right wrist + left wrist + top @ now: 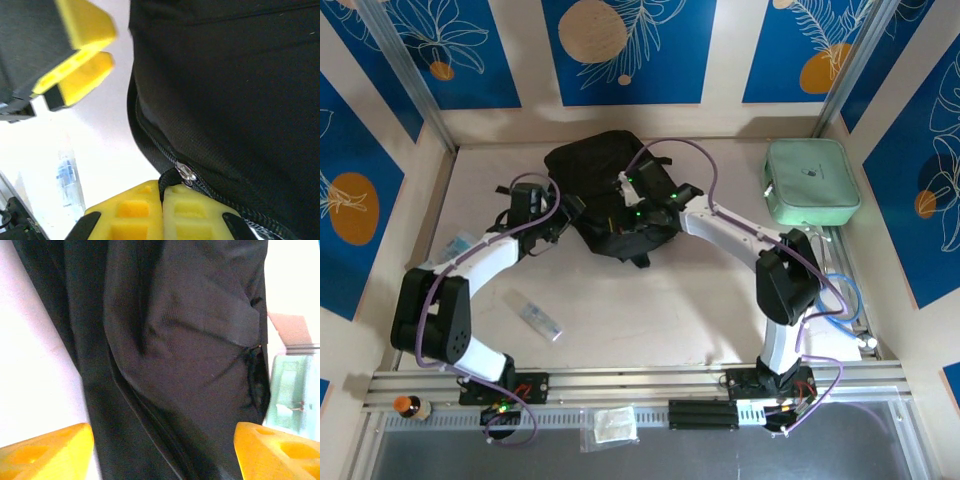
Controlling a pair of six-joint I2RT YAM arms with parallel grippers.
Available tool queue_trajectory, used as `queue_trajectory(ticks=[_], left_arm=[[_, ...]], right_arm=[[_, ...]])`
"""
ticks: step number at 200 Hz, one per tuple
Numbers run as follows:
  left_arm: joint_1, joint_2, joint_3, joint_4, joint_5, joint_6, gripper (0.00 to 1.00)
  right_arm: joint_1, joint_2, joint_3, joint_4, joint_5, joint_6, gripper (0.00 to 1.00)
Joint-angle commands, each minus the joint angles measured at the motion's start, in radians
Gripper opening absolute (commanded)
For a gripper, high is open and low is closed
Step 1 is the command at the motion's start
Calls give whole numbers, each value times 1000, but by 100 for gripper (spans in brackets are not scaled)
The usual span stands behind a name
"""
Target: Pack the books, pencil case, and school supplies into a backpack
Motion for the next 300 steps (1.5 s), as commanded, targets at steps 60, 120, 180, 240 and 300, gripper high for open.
queue_trajectory(ticks=[60, 120, 180, 240, 300], left_arm=[[-6, 104, 6, 143, 76, -132, 53], [-6, 137, 34, 109, 19, -99, 9], [-5, 172, 95, 46, -31, -15, 0], [-4, 191, 113, 32, -18, 8, 0], [-4, 197, 133, 16, 1, 38, 0]], right_arm=[[34, -4, -3, 38, -55, 13, 0], [31, -74, -93, 20, 49, 62, 0], [-2, -209, -254, 3, 172, 150, 0], [-85, -239, -356, -3, 177, 240, 0], [-131, -202, -315, -66, 193, 234, 0]])
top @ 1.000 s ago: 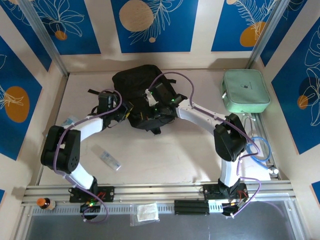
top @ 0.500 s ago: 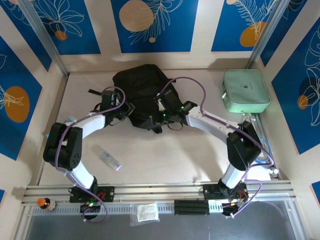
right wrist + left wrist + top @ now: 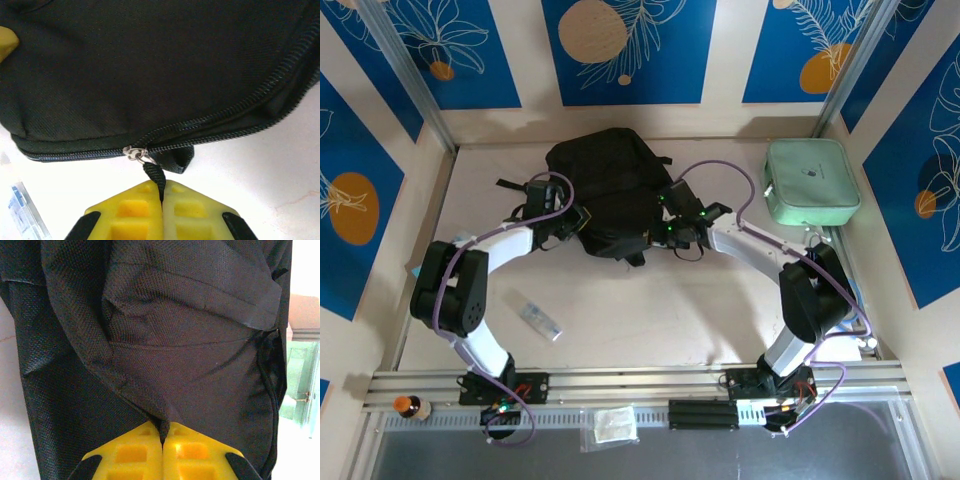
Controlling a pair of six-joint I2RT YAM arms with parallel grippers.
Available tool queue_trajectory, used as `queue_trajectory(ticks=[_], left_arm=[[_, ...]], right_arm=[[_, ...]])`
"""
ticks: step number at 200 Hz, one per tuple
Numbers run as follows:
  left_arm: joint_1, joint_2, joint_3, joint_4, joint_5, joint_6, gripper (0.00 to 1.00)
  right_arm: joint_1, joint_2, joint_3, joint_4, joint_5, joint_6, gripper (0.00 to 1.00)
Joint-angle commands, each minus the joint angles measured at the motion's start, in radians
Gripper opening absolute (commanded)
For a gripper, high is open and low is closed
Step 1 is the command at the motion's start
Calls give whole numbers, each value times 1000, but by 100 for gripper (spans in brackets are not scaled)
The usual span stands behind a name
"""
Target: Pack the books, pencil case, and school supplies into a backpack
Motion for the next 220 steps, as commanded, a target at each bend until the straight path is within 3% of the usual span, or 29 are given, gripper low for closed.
queue_trajectory(ticks=[1, 51, 82, 111, 141, 161, 188, 220], left_arm=[[25, 13, 41, -18, -52, 47, 0], [25, 54, 97, -32, -13, 102, 0], [23, 131, 184, -66, 47, 166, 0], [23, 192, 288, -174, 19, 255, 0], [31, 199, 334, -250, -65, 307, 14], [51, 164, 329, -320, -137, 316, 31], [91, 64, 265, -384, -191, 320, 49], [103, -96, 161, -449, -245, 345, 63]], right_arm=[[-26, -5, 27, -99, 52, 24, 0], [-60, -78, -40, -101, 122, 20, 0], [-4, -121, -152, 19, 8, -17, 0], [99, -127, -209, 131, -76, -102, 0], [157, -84, -194, 215, -118, -128, 0], [157, -25, -135, 260, -157, -121, 0], [158, 65, -26, 305, -203, -117, 0], [163, 164, 102, 317, -271, -121, 0]])
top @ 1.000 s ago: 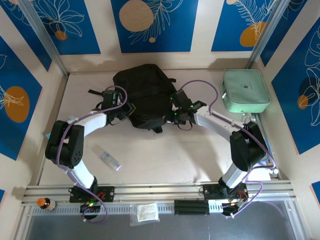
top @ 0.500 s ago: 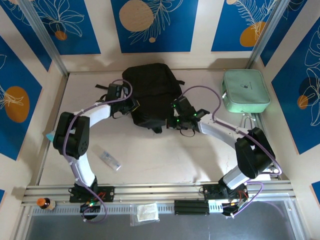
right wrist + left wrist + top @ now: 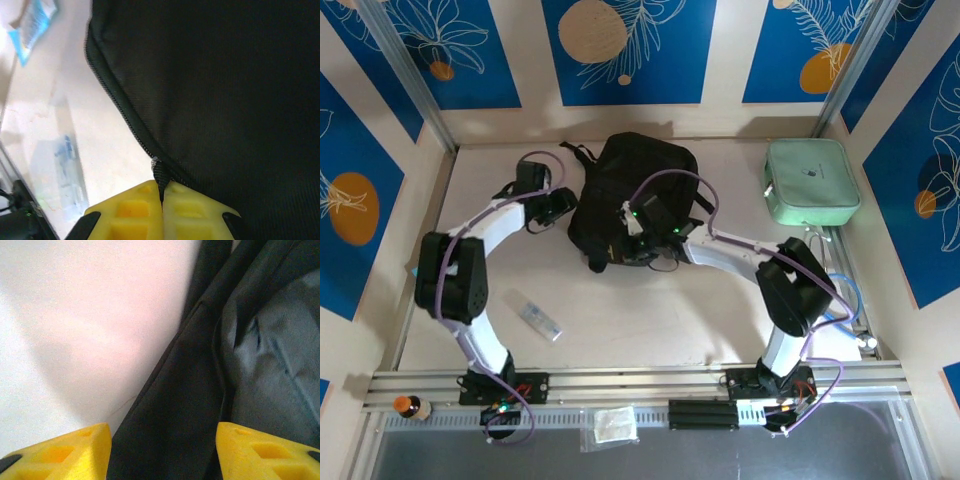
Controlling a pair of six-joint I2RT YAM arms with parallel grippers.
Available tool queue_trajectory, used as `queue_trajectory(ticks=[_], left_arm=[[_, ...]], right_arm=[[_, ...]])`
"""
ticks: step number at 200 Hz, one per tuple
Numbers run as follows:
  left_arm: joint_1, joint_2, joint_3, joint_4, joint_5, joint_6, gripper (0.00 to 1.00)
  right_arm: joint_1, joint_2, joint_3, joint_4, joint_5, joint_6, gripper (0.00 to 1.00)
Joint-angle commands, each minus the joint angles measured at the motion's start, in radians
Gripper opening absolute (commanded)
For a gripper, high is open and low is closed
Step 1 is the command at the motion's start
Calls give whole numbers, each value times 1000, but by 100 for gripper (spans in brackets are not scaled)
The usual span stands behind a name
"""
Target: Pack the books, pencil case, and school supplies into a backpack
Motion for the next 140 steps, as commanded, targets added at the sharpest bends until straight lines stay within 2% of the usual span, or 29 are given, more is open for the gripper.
queue_trajectory(ticks=[1, 27, 51, 77, 100, 120, 140], left_arm=[[10, -143, -65, -98, -79, 34, 63], [10, -256, -152, -111, -49, -1, 68], [5, -315, -230, -30, 75, -104, 71], [-17, -288, -295, 147, 221, -253, 72], [-44, -231, -286, 213, 240, -297, 72], [-53, -201, -276, 233, 217, -307, 64], [-54, -194, -278, 228, 170, -309, 44]], right_arm=[[6, 53, 94, 48, -87, -19, 0], [21, 102, 166, 26, -109, -39, 0], [32, 113, 187, 14, -117, -51, 0], [40, 111, 189, -2, -109, -58, 0], [45, 103, 187, -14, -99, -59, 0], [47, 91, 181, -34, -78, -62, 0], [47, 68, 171, -74, -26, -55, 0]])
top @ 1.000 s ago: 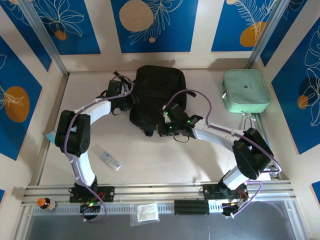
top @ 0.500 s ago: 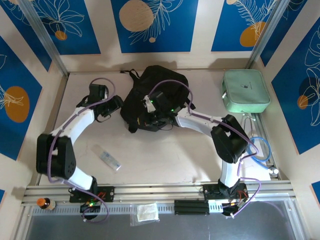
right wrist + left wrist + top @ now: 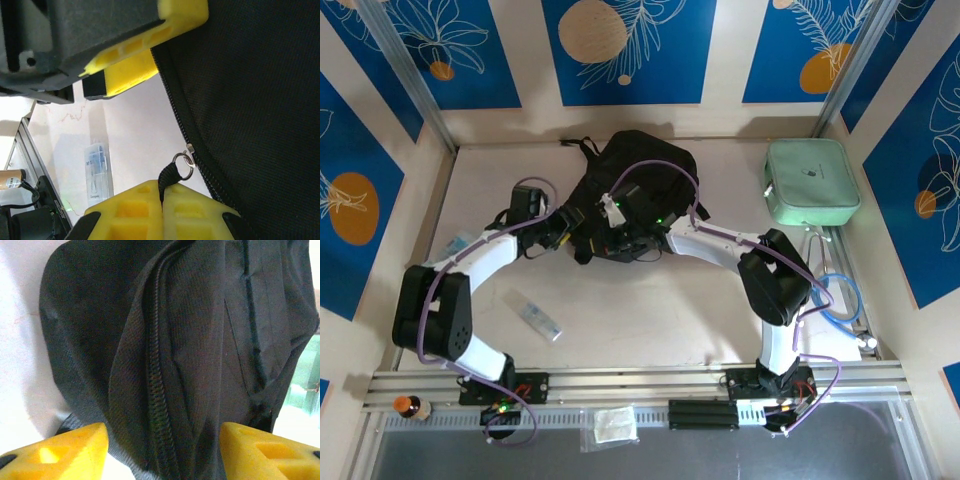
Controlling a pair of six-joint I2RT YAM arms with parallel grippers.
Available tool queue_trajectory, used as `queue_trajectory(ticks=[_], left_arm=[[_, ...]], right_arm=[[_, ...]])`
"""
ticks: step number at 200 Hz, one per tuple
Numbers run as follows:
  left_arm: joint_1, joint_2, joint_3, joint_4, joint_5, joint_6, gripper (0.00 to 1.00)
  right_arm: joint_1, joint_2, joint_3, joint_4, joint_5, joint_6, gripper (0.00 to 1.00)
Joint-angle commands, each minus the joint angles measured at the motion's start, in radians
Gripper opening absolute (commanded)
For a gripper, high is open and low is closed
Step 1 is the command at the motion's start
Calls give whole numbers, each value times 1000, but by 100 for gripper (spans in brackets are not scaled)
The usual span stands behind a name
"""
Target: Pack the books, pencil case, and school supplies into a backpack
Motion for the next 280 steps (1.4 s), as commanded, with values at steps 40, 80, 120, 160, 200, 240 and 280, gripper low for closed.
queue_trajectory(ticks=[40, 80, 120, 160, 200, 240, 280], left_arm=[[-5, 26, 21, 20, -74, -8, 8], [-4, 35, 27, -5, -121, 32, 0], [-3, 30, 25, -28, -146, 61, 0], [0, 22, 29, -60, -155, 99, 0], [-1, 22, 32, -109, -132, 165, 0], [-1, 22, 12, -167, -105, 250, 0], [-1, 16, 0, -195, -62, 290, 0]], right_arm=[[-11, -115, -56, -155, 122, 42, 0], [-26, -208, -156, -234, 173, 104, 0], [-69, -263, -203, -283, 246, 150, 0], [-159, -267, -209, -322, 262, 162, 0], [-256, -203, -122, -379, 194, 150, 0], [-326, -111, -10, -457, 175, 141, 0], [-368, -18, 113, -527, 253, 136, 0]])
